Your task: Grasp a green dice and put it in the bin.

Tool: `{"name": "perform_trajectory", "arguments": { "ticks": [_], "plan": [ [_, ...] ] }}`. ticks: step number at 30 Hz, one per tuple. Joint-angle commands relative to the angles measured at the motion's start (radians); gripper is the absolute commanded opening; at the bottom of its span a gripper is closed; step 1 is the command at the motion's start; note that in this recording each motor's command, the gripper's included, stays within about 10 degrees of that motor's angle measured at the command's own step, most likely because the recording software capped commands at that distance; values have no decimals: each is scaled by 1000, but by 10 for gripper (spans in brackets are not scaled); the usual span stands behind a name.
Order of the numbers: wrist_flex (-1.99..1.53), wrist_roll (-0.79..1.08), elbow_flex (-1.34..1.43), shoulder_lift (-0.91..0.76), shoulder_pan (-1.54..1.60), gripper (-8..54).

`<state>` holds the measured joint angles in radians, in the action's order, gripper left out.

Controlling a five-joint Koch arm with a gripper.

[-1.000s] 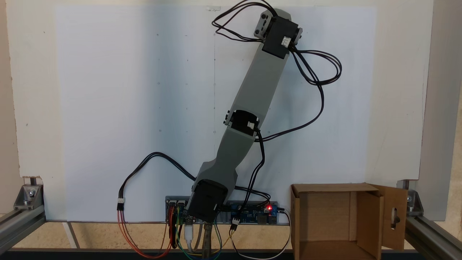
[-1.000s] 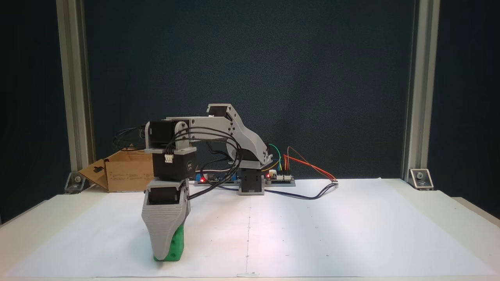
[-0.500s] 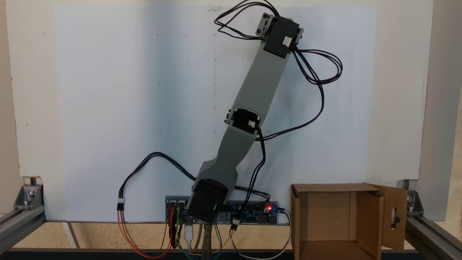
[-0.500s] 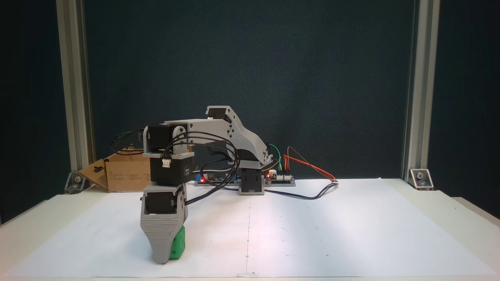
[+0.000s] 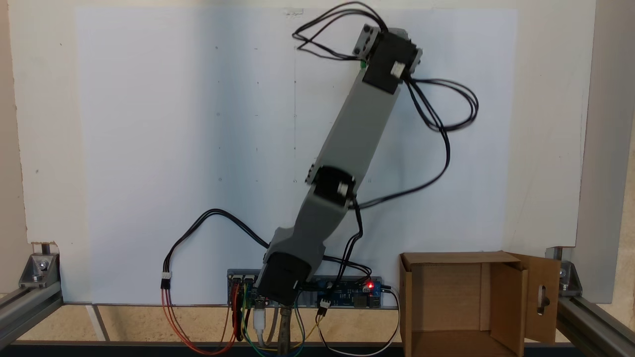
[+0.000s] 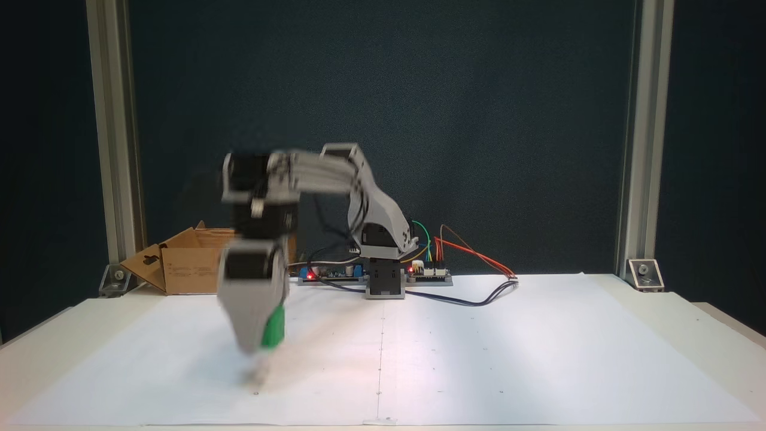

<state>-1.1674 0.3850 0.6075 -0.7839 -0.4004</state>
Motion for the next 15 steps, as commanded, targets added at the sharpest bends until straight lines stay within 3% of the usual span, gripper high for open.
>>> {"name": "perform_trajectory", "arguments": {
  "ticks": [1,11,15],
  "plan": [
    [-20,-57,37,-164,5,115],
    [-18,-60,370,-659,17,115],
    [-18,-58,466,-775,-14,115]
  ]
}}
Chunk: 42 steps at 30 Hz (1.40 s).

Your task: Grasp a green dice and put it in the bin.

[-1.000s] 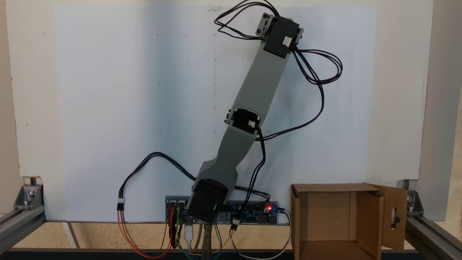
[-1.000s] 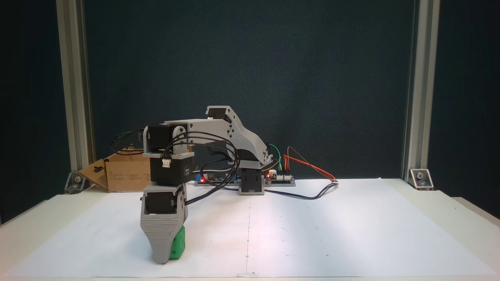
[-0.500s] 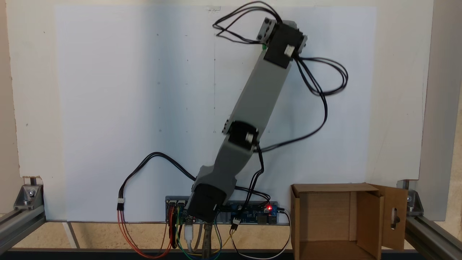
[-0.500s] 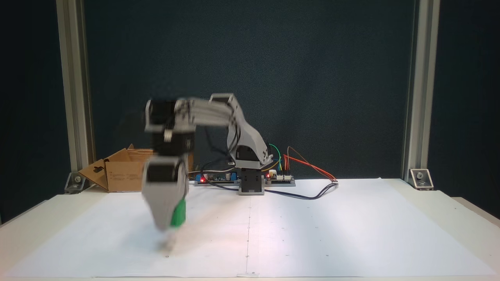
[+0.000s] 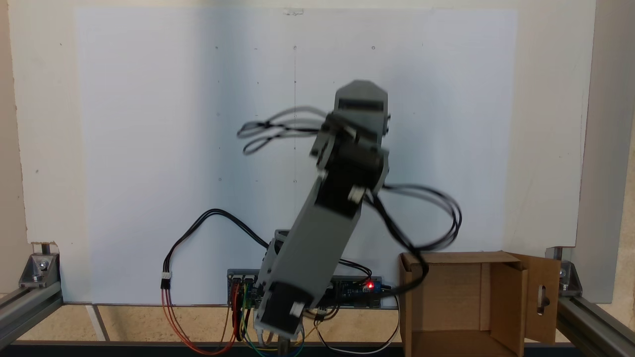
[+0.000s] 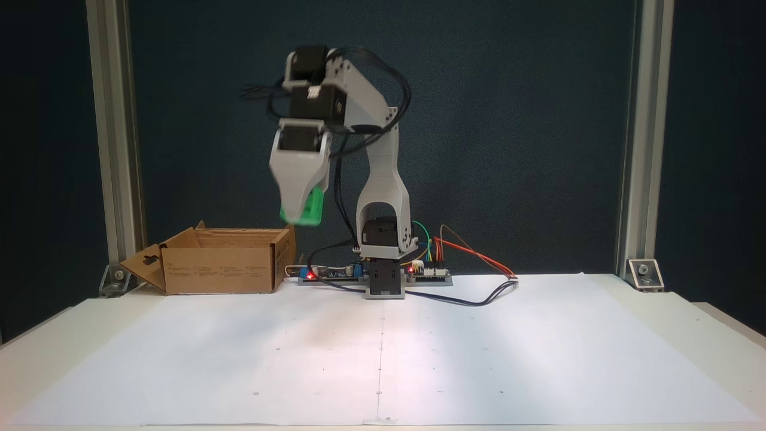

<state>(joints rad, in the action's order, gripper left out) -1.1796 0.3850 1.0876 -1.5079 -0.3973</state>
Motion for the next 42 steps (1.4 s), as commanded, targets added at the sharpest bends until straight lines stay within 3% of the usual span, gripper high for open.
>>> {"name": "perform_trajectory", "arguments": {
  "ticks": [1,18,35,36,38,41,42],
  "plan": [
    [-8,-58,-9,-61,-44,115],
    [91,-52,-20,-74,-1077,115],
    [307,127,-20,330,-1488,115],
    [305,127,-20,342,-1489,124],
    [295,124,-12,365,-1497,305],
    [293,124,3,368,-1509,408],
    [296,124,2,368,-1514,413]
  ]
}}
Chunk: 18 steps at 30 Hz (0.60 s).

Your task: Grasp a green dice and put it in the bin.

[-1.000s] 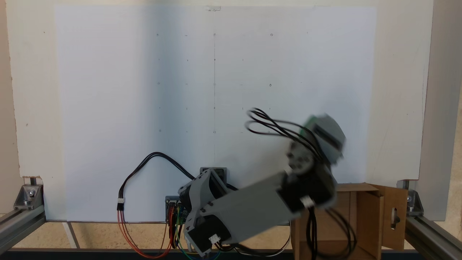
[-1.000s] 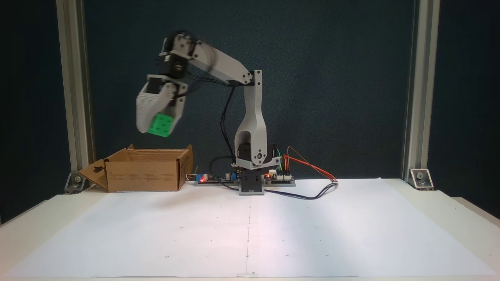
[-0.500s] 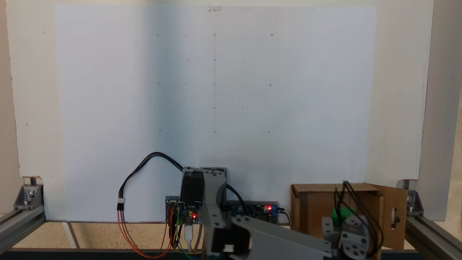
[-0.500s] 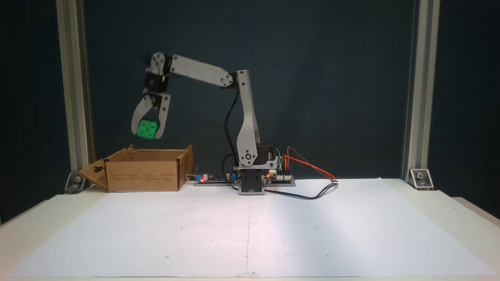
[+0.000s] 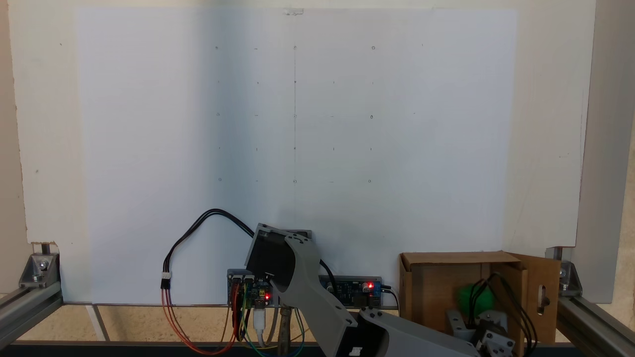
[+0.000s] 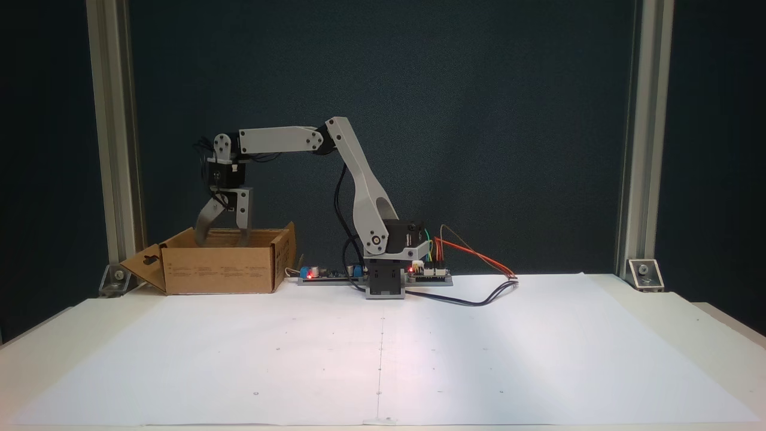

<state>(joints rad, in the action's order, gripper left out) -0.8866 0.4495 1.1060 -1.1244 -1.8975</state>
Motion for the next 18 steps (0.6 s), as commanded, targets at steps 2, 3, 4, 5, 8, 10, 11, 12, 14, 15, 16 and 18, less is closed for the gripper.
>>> {"name": "perform_trajectory", "arguments": {
  "ticks": [2,3,4,5,8,10,11,12,14,15,16,18],
  "plan": [
    [5,58,-18,-17,-15,419],
    [6,58,-20,-17,-15,419],
    [5,58,-21,-28,-15,420],
    [5,55,-23,-57,-14,430],
    [-8,-26,-23,-169,34,441],
    [-8,-135,-23,-307,172,444],
    [-6,-167,-23,-347,236,448],
    [-6,-196,-23,-385,306,452],
    [-5,-247,-21,-434,441,452],
    [-2,-268,-21,-460,512,452],
    [0,-308,-21,-476,583,452],
    [5,-374,-21,-500,728,452]
  ]
}}
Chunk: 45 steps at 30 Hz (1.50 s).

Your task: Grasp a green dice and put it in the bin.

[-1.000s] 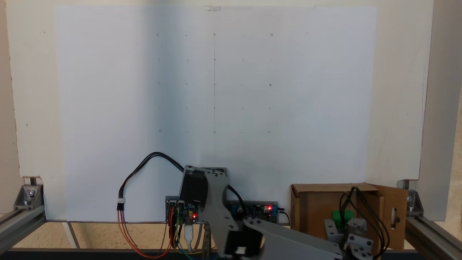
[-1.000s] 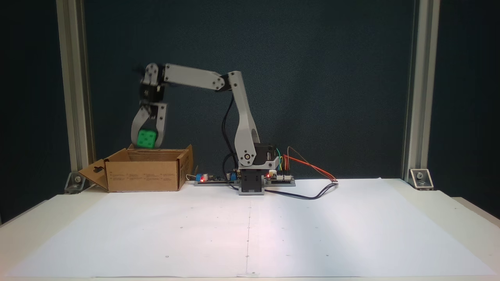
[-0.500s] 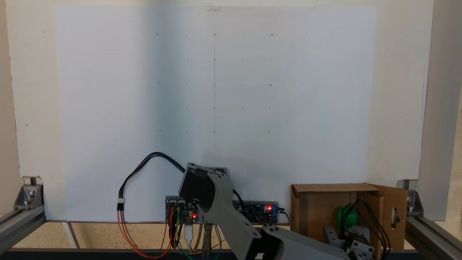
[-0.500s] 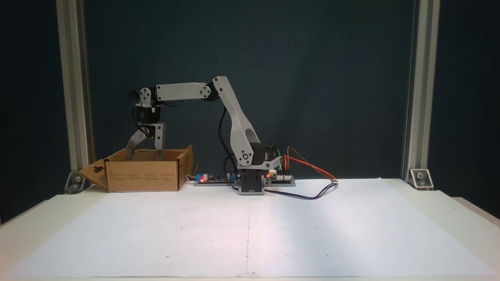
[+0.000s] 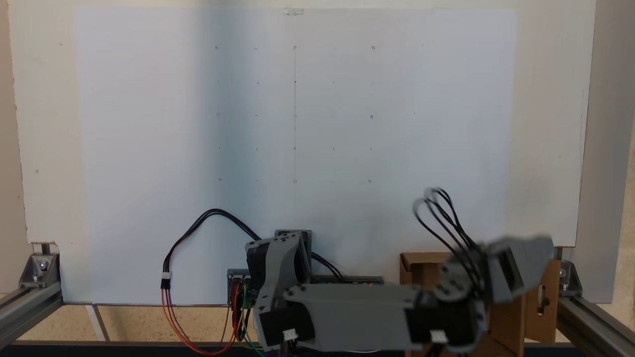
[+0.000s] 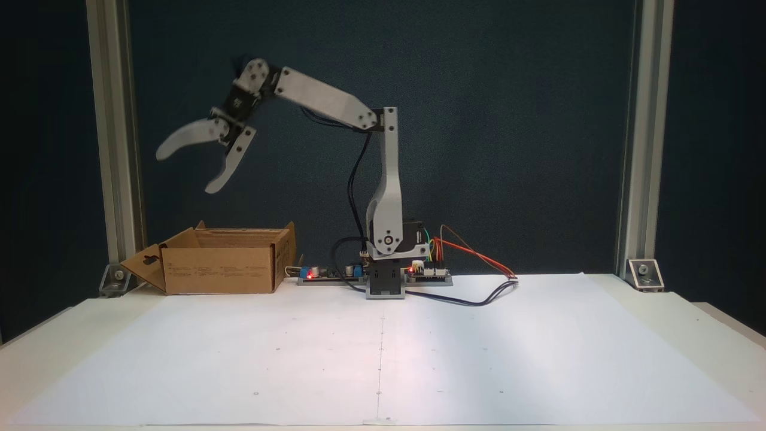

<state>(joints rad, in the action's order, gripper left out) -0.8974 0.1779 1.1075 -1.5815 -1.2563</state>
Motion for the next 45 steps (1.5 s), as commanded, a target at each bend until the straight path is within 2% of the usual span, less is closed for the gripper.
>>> {"name": "perform_trajectory", "arguments": {
  "ticks": [1,9,14,17,22,29,45],
  "plan": [
    [15,-121,-23,-58,161,452],
    [35,-175,-11,-109,739,449],
    [190,-173,183,-216,1095,448],
    [331,-173,374,-350,1295,451],
    [556,-163,749,-581,1316,454],
    [865,-166,1031,-775,1296,459],
    [1541,-152,1393,-792,1287,432]
  ]
}}
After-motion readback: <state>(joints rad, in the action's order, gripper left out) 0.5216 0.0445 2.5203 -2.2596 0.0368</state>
